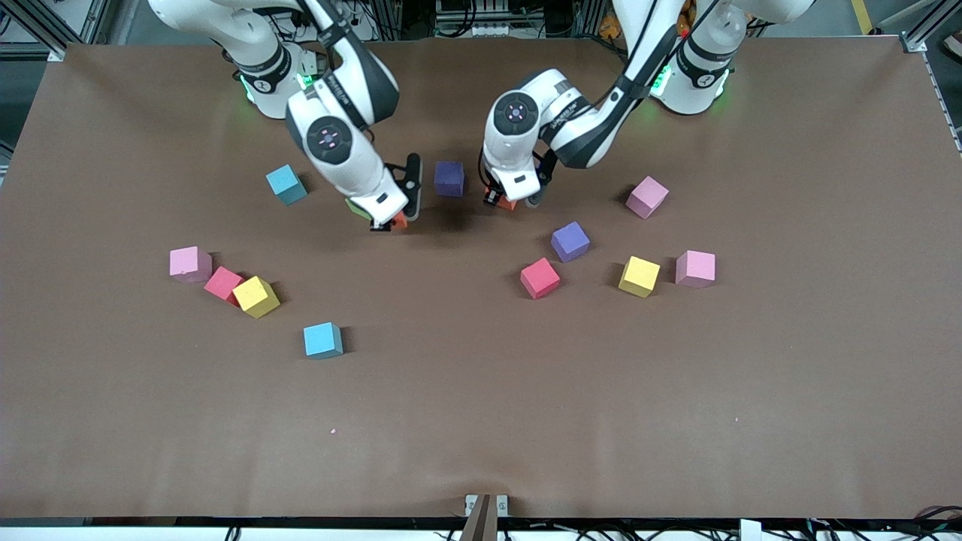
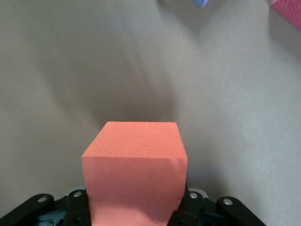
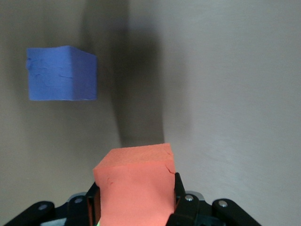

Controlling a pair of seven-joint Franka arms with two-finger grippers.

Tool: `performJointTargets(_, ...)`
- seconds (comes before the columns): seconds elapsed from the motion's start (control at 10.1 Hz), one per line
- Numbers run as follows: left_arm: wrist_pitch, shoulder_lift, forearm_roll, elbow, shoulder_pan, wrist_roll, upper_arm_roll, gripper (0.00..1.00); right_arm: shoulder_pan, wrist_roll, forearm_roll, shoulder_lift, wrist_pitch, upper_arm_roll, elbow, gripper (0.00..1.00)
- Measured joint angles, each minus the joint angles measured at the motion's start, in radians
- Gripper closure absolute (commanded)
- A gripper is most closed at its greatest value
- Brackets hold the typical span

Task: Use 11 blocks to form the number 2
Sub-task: 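Place the orange cube beside the blue cube with the right gripper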

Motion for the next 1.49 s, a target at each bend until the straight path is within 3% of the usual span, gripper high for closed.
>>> performJointTargets(0.4,-0.004,0.0,-0.001,0.005,0.155,-0.013,0.006,0.65,0.104,0.183,0.0,-0.007,0.088,0.05,-0.097,0.76)
performJointTargets(0.69,-0.006,0.0,-0.001,0.005,0.155,-0.016,0.0,0.65,0.105,0.195,-0.001,-0.008,0.149,0.085,-0.136,0.76)
performJointTargets(0.89,-0.011,0.0,-0.001,0.005,0.155,-0.017,-0.002,0.65,0.105,0.179,-0.001,-0.009,0.167,0.085,-0.142,0.71)
performJointTargets(1.49,-0.016,0.0,-0.001,0.005,0.154,-0.018,-0.003,0.64,0.104,0.136,-0.001,-0.009,0.239,0.085,-0.183,0.71)
